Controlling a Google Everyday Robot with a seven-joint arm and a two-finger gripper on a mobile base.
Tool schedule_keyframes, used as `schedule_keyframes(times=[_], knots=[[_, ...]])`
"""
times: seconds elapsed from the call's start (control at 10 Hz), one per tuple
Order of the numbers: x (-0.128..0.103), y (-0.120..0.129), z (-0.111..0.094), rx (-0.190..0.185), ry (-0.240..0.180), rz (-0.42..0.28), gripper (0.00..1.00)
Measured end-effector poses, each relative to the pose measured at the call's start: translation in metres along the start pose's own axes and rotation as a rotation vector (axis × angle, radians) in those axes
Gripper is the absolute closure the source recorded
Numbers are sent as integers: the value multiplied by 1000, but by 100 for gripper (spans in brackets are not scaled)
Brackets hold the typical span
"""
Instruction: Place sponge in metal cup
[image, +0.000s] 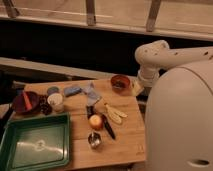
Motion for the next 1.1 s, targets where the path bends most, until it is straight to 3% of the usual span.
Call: schedule_keyframes(times=[0.7, 0.9, 1.1], knots=[[0, 0, -1, 5, -5, -7, 22], [-4, 1, -2, 49, -42, -38, 22], [-27, 22, -10, 116, -119, -105, 22]])
